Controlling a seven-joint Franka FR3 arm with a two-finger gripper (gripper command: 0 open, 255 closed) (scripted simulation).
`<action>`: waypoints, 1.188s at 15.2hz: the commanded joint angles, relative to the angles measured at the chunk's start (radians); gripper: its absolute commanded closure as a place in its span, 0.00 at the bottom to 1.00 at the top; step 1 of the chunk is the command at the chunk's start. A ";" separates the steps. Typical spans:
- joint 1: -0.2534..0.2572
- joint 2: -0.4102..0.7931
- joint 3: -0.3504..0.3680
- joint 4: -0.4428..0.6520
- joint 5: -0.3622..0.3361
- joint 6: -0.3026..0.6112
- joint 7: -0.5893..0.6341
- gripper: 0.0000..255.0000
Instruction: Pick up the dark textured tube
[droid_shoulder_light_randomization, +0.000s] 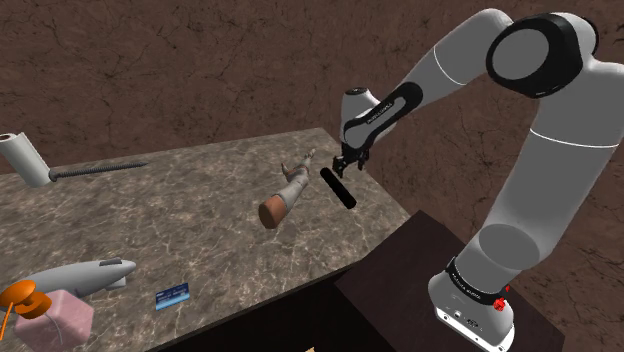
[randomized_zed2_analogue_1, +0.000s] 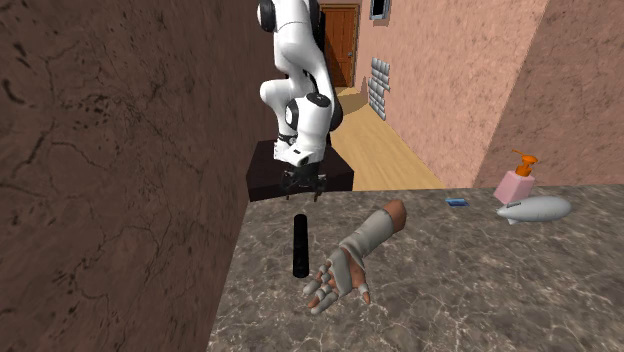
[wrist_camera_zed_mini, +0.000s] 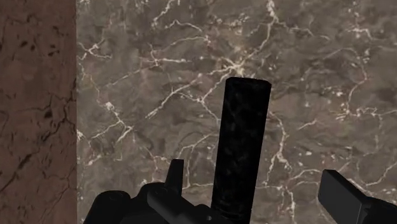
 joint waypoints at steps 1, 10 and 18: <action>-0.001 0.079 -0.005 0.050 -0.007 0.027 0.010 0.00; -0.004 0.356 -0.022 0.242 -0.020 0.108 0.037 0.00; 0.000 0.424 -0.028 0.261 -0.027 0.156 0.051 1.00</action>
